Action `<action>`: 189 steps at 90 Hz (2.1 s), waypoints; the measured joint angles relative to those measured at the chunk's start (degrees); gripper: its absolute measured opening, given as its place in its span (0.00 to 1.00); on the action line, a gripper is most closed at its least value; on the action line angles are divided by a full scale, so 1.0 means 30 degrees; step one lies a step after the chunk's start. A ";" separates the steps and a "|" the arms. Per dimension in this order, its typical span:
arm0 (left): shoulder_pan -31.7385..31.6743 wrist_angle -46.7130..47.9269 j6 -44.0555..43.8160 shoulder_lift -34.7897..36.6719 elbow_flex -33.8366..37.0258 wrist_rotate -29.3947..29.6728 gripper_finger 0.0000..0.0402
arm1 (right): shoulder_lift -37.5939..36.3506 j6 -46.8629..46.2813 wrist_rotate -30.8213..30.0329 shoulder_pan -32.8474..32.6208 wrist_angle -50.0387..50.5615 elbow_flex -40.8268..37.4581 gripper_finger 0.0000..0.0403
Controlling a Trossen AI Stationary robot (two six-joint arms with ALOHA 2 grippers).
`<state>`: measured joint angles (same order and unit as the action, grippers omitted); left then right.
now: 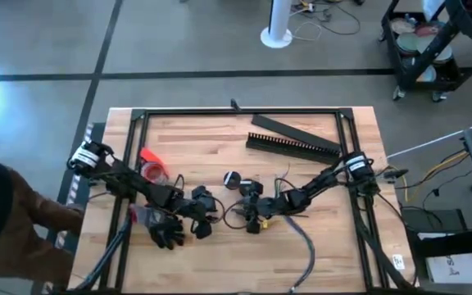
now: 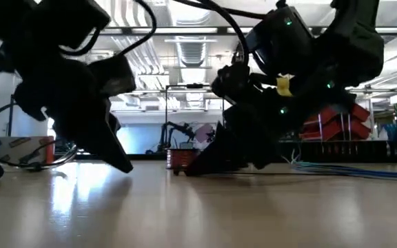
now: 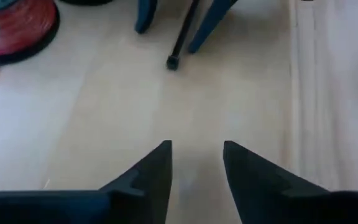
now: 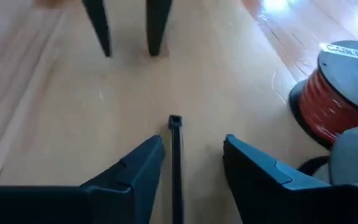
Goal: Ziptie cables
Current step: Wrap the black zip tie on the cables
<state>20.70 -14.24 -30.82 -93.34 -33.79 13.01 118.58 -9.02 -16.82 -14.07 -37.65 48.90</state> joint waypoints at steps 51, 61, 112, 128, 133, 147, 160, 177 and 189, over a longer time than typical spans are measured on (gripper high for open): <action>0.0004 -0.1362 0.0100 -0.0087 0.0557 0.0464 0.26 | -0.1114 -0.0139 0.1603 0.0066 0.3599 0.0015 0.11; 0.0004 -0.1823 0.0258 -0.0087 0.0556 0.0563 0.27 | -0.1104 -0.0072 0.1741 0.0073 0.3577 -0.0002 0.06; -0.0047 -0.3498 0.1790 -0.0094 0.0528 0.2332 0.28 | -0.2588 0.1556 0.1176 -0.0189 0.4592 -0.0211 0.00; -0.0100 -0.4116 0.2413 -0.0100 0.0536 0.3012 0.26 | -0.2629 0.1562 0.0981 -0.0226 0.4359 -0.0211 0.00; -0.0120 -0.4730 0.2453 -0.0300 0.0528 0.3012 0.25 | -0.2633 0.1558 0.0635 -0.0316 0.4289 -0.0211 0.00; -0.0134 -0.6685 0.2170 -0.1614 0.0536 0.2991 0.26 | -0.2673 0.2000 -0.0888 -0.0836 0.4109 -0.0204 0.00; -0.0149 -0.8630 0.1394 -0.2948 0.0550 0.2930 0.28 | -0.2702 0.2049 -0.2607 -0.1435 0.4010 -0.0175 0.00; -0.0191 -1.1141 0.0122 -0.4045 0.0572 0.2859 0.29 | -0.2702 0.2032 -0.5596 -0.2295 0.3486 -0.0183 0.00; -0.0235 -1.4625 -0.0060 -0.5388 0.0572 0.3681 0.29 | -0.2632 0.1887 -0.7140 -0.2696 0.2829 -0.0211 0.00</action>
<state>19.99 -58.11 -31.00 -109.51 -32.08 24.05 110.69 -3.36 -38.24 -22.15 -29.16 48.27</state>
